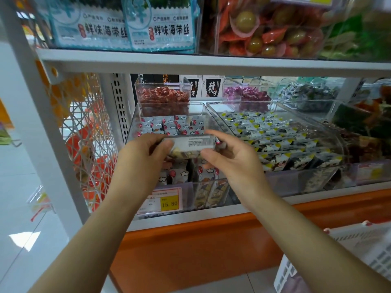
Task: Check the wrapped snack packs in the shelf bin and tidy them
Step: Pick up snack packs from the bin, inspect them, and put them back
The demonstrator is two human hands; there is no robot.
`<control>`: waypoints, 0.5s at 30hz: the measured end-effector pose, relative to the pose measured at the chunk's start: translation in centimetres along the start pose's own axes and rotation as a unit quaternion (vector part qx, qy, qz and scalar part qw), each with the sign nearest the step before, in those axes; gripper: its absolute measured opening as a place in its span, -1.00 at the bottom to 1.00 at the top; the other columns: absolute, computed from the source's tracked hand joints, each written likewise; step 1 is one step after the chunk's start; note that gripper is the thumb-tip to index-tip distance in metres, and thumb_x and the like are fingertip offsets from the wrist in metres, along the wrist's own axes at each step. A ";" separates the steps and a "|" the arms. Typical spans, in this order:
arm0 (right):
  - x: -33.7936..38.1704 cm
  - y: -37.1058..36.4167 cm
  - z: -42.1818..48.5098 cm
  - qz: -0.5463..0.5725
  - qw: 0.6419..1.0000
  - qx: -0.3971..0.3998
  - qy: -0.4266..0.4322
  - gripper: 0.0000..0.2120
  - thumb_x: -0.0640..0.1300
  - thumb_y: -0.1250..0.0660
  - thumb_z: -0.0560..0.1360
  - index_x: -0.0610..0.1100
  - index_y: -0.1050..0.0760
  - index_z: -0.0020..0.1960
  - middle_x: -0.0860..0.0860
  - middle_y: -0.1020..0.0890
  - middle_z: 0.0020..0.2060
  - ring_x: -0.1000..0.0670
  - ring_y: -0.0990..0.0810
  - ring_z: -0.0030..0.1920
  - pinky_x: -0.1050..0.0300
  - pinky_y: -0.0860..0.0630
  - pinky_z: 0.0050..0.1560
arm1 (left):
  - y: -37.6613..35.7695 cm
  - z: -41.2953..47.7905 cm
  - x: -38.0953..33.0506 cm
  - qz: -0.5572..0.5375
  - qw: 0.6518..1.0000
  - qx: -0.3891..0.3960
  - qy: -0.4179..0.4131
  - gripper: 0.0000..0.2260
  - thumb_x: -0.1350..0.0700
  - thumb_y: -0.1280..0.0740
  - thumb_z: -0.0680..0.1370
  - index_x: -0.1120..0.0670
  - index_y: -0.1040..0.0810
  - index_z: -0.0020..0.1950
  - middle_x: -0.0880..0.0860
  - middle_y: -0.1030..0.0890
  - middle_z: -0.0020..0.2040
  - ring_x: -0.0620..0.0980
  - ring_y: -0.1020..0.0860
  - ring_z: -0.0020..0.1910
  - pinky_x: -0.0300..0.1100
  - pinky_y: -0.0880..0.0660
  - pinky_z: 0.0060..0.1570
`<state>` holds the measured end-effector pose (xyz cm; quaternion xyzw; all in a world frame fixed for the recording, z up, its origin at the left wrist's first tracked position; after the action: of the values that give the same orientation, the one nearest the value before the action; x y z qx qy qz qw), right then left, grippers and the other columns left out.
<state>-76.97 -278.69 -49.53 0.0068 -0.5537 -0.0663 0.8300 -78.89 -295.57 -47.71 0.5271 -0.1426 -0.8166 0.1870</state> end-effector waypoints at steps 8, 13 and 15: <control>0.4 -2.3 8.9 -0.137 0.986 -0.085 0.036 -0.70 -0.18 -0.41 0.45 -0.21 -0.45 0.14 -0.09 -0.55 0.09 -0.12 -0.59 0.05 -0.06 -0.56 0.05 | 1.5 2.7 2.5 0.437 0.899 0.033 -0.016 -0.48 -0.19 -0.02 0.59 0.04 -0.20 0.47 0.08 -0.12 0.52 0.07 0.01 0.51 0.11 -0.01 0.43; -0.2 -4.5 13.4 -0.281 0.956 0.018 0.078 -0.82 -0.12 -0.42 0.44 -0.14 -0.47 -0.04 0.10 -0.48 -0.16 0.06 -0.45 -0.06 0.45 -0.31 -0.28 | 1.5 2.8 3.9 0.375 0.926 0.044 0.001 -0.50 -0.16 -0.08 0.58 0.08 -0.26 0.44 0.09 -0.09 0.52 0.09 -0.04 0.48 0.05 -0.15 0.39; -0.3 -4.8 14.4 -0.330 0.937 0.054 0.099 -0.75 -0.10 -0.43 0.44 -0.24 -0.52 0.00 -0.02 -0.54 -0.08 0.01 -0.46 -0.05 0.27 -0.32 -0.25 | 1.5 3.0 4.2 0.352 0.935 0.045 0.005 -0.50 -0.16 -0.09 0.58 0.08 -0.27 0.44 0.08 -0.07 0.53 0.08 -0.04 0.48 0.05 -0.16 0.39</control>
<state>-90.79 -282.51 -44.69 0.2405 -0.4383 -0.3060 0.8102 -82.92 -298.68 -49.25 0.4551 -0.3548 -0.6884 0.4394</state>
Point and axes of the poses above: each hand's wrist, its own z-axis towards the middle knuckle, its own y-axis out of the back of the hand, x = y × z, the point moved 1 cm from there along z, towards the middle knuckle
